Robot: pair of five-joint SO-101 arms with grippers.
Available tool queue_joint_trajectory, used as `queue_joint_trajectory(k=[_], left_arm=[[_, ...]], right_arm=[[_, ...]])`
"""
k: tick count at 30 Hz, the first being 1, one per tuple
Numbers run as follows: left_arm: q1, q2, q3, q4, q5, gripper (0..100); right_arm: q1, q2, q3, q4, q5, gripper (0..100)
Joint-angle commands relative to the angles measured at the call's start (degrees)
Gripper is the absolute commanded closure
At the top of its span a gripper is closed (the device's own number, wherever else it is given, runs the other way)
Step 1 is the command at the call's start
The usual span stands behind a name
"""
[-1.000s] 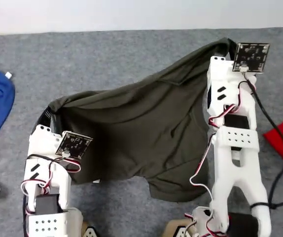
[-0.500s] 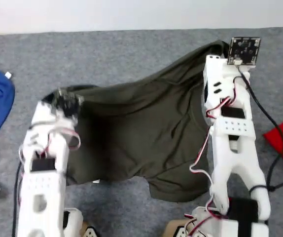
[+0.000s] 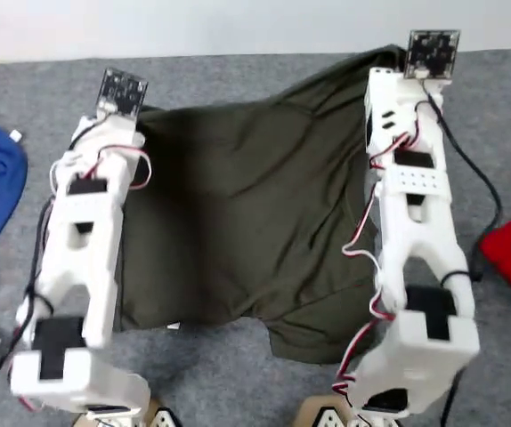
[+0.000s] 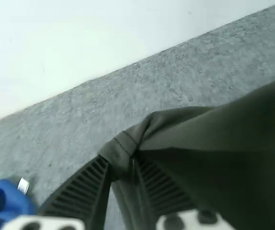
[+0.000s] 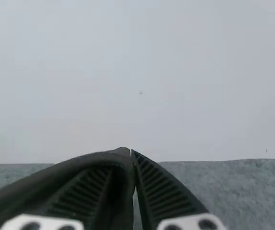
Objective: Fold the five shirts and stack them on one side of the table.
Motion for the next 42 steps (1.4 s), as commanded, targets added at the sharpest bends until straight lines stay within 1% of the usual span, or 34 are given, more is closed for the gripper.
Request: queue_joint_trajectory(k=[1,6,9,12,15,21,24,28,33,35,42], left_arm=[[0.3,7.2,-13.2,4.3,0.5,100],[-0.1,19.0,-28.7,10.2,0.5,100],[0.3,25.1,-38.6,15.9,0.5,100],[0.4,31.9,-48.7,20.5,0.5,100],[0.2,39.2,-58.8,24.5,0.5,100],[-0.7,52.8,-80.1,33.5,0.7,100],[-0.9,57.9,-91.1,39.3,2.6,100],[0.2,63.1,-102.8,48.7,2.5,100],[0.7,67.0,-111.3,58.7,2.5,100],[0.7,67.8,-112.4,62.4,1.8,99],[0.7,67.8,-112.6,76.2,-6.9,99]], right_arm=[[0.0,3.9,-11.9,1.7,1.2,99.1],[-0.1,13.2,-24.1,2.2,1.3,99.1],[0.0,18.4,-30.4,2.2,1.9,99.1],[0.0,22.9,-35.2,2.2,4.7,99.1],[0.0,26.8,-39.8,2.2,6.0,99.1],[1.0,33.1,-48.5,2.2,6.2,99.1],[1.1,34.2,-50.5,2.9,6.2,99.1],[0.1,34.2,-50.8,10.9,5.8,99.1],[0.0,33.5,-50.8,17.8,5.8,99.1],[-0.1,33.1,-50.8,21.8,5.8,99.1],[-1.5,30.6,-50.8,40.0,5.8,99.1]])
